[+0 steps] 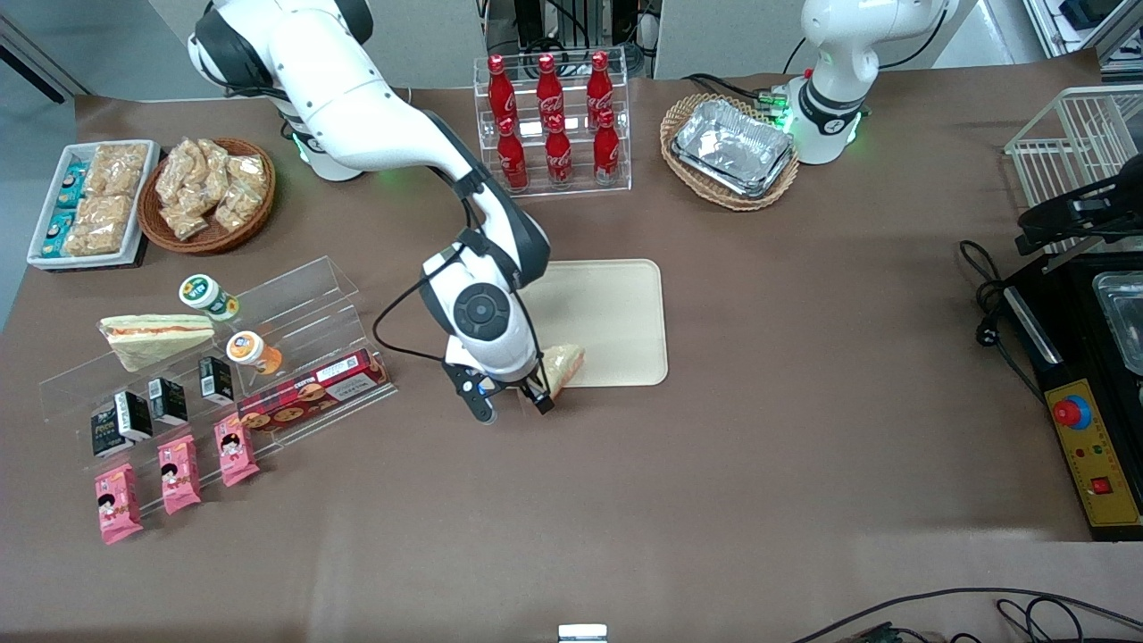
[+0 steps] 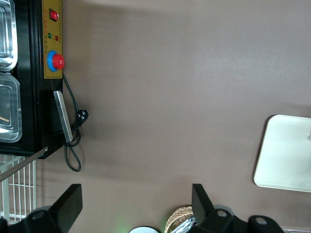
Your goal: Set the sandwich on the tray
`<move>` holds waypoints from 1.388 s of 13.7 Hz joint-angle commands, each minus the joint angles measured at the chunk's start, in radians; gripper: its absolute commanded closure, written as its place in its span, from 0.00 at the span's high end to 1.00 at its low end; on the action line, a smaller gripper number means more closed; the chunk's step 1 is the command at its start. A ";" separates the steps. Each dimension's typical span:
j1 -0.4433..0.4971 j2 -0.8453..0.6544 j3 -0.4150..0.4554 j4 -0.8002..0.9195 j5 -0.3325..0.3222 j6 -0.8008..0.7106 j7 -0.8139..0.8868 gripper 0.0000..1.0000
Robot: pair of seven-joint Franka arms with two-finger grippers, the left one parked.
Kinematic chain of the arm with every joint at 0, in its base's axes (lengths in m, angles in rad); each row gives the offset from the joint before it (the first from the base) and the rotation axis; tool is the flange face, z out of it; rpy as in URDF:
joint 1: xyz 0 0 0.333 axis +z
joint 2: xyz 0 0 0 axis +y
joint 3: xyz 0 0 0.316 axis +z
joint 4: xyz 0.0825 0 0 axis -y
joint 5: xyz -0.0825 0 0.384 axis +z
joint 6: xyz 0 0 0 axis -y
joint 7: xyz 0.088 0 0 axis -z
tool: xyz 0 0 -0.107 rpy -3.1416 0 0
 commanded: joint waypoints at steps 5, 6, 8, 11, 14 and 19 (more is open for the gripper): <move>-0.014 -0.056 0.002 -0.005 -0.016 -0.073 -0.064 1.00; -0.037 -0.079 0.002 -0.005 -0.016 -0.105 -0.115 1.00; -0.087 -0.120 0.000 -0.005 -0.016 -0.169 -0.225 1.00; -0.191 -0.196 -0.002 -0.006 -0.016 -0.261 -0.455 1.00; -0.286 -0.239 -0.002 -0.005 -0.018 -0.272 -0.674 1.00; -0.423 -0.315 -0.041 -0.003 -0.020 -0.336 -1.029 1.00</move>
